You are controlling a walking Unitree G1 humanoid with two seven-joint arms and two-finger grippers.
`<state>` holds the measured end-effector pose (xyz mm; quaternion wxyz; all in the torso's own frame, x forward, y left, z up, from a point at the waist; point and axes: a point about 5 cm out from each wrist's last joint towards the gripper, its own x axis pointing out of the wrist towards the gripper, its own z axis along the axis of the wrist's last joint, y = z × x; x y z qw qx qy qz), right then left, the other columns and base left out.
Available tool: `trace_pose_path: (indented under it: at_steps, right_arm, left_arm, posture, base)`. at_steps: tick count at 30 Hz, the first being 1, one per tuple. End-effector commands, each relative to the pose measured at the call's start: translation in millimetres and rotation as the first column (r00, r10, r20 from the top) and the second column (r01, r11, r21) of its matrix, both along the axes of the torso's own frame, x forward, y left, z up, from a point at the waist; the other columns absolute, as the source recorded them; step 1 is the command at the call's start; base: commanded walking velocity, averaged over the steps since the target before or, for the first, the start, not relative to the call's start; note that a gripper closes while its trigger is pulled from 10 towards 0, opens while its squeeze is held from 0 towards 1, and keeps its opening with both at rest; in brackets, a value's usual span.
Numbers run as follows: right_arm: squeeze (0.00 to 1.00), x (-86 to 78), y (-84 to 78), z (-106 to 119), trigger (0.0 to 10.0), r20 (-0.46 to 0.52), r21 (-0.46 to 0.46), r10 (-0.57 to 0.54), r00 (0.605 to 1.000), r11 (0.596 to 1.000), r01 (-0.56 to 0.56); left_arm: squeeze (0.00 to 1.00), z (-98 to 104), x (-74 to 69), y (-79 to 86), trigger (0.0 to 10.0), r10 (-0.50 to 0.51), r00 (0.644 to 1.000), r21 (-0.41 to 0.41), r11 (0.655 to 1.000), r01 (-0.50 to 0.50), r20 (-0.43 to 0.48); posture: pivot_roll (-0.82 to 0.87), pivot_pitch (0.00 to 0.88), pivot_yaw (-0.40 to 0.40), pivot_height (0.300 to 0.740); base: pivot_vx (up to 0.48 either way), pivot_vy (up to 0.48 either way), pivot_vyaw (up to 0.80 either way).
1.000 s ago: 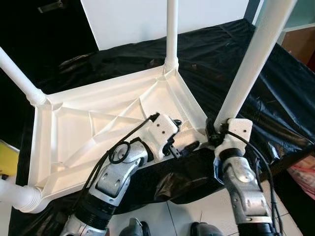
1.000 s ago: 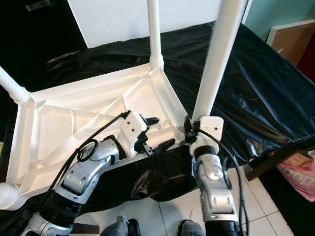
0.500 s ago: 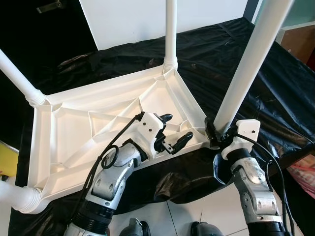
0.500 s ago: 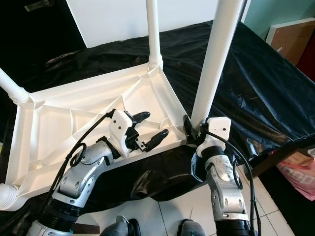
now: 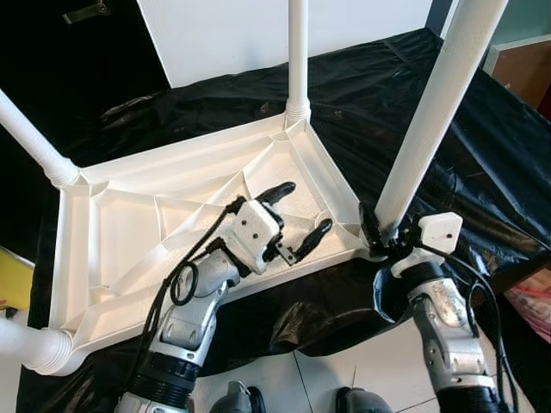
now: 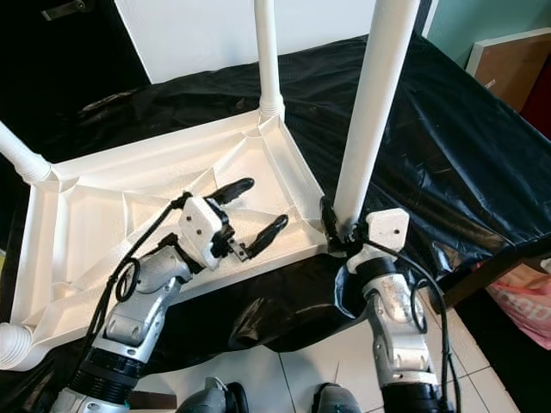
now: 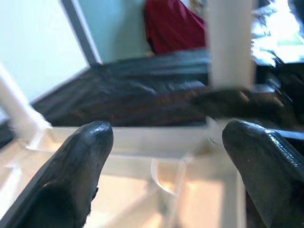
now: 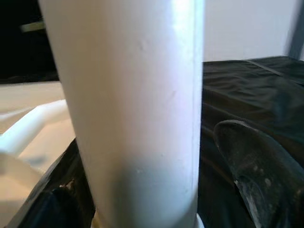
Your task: Building children table
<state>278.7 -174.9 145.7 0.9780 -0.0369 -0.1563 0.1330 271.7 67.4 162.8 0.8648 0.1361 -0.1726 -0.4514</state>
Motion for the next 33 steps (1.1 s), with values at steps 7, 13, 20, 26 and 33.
trace_pose_path:
  at_steps: [7, 13, 20, 26, 33]
  right_arm:
    - [0.00, 9.1, -5.7, 0.5, 10.0, -0.047, -0.082, 0.131, 0.990, 0.988, -0.134]
    - [0.00, 11.7, -2.0, -0.6, 10.0, -0.097, -0.124, 0.234, 0.967, 0.962, -0.245]
    - [0.00, 17.2, 4.3, 2.9, 10.0, -0.135, -0.195, 0.353, 0.926, 0.907, -0.374]
    - [0.00, 19.2, 3.7, 7.4, 6.5, -0.149, -0.223, 0.391, 0.908, 0.882, -0.416]
    - [0.00, 18.3, -0.7, 6.5, 0.0, -0.170, -0.239, 0.404, 0.899, 0.868, -0.435]
  left_arm:
    - [0.00, -19.8, -11.2, -7.7, 10.0, -0.073, 0.995, 0.089, 0.993, 0.080, -0.074]
    - [0.00, -23.5, -18.0, -11.3, 10.0, -0.122, 0.985, 0.112, 0.984, 0.136, -0.119]
    - [0.00, -19.4, -22.8, -23.3, 10.0, -0.166, 0.971, 0.088, 0.979, 0.183, -0.171]
    - [0.00, -16.5, -23.1, -25.6, 10.0, -0.206, 0.954, 0.087, 0.970, 0.229, -0.218]
    - [0.00, -11.7, -22.4, -25.0, 10.0, -0.224, 0.941, 0.071, 0.966, 0.249, -0.256]
  posture:
    - [-0.10, 0.146, 0.118, 0.740]
    - [-0.10, 0.145, 0.117, 0.740]
    - [-0.09, 0.139, 0.111, 0.740]
    - [-0.09, 0.136, 0.102, 0.740]
    - [-0.10, 0.130, 0.099, 0.740]
  base:
    - [0.000, 0.000, 0.00]
    - [0.000, 0.000, 0.00]
    - [0.000, 0.000, 0.00]
    - [0.000, 0.000, 0.00]
    - [0.000, 0.000, 0.00]
